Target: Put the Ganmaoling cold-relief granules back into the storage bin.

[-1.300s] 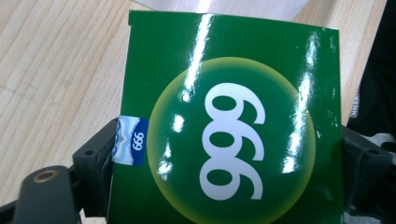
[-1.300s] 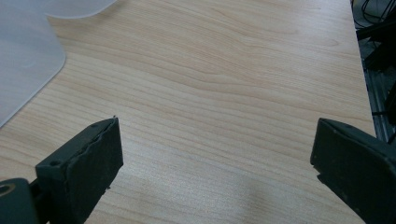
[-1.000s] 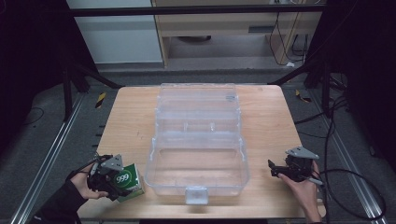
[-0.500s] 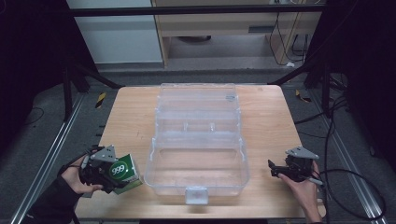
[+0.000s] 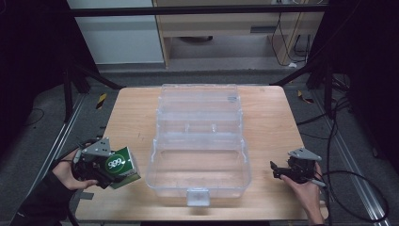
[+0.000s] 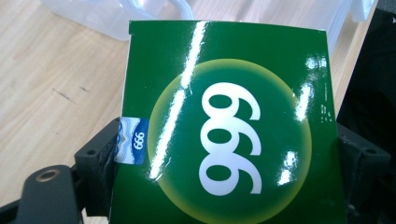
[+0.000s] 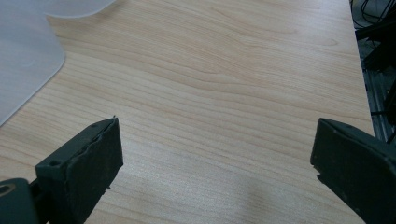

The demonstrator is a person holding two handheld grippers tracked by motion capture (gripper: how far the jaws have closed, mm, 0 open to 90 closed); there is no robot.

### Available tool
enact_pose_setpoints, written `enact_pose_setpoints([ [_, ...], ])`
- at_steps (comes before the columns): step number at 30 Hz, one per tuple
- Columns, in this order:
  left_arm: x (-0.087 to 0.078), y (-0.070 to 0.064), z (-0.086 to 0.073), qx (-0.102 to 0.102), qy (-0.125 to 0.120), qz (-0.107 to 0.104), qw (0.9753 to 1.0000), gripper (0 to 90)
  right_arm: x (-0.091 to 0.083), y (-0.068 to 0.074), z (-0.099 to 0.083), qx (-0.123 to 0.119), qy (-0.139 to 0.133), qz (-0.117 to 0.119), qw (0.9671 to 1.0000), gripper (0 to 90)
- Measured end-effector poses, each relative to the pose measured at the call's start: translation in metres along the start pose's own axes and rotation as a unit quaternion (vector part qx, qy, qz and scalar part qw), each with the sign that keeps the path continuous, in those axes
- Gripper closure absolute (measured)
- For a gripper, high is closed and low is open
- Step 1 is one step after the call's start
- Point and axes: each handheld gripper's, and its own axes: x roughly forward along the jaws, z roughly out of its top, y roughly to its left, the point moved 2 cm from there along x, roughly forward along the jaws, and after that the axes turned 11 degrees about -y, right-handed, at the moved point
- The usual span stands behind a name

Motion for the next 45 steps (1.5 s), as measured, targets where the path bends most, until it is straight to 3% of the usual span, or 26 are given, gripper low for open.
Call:
enact_pose_setpoints([
  [19,-0.002,-0.005,0.032,0.024,-0.008,-0.013,0.9996,14.7,0.0,-0.001,0.0,0.0,0.0,-0.002,1.0,2.7],
  [45,0.023,-0.013,0.065,0.057,-0.012,-0.039,0.9975,14.8,0.0,0.0,0.0,0.001,0.001,0.0,1.0,2.5],
])
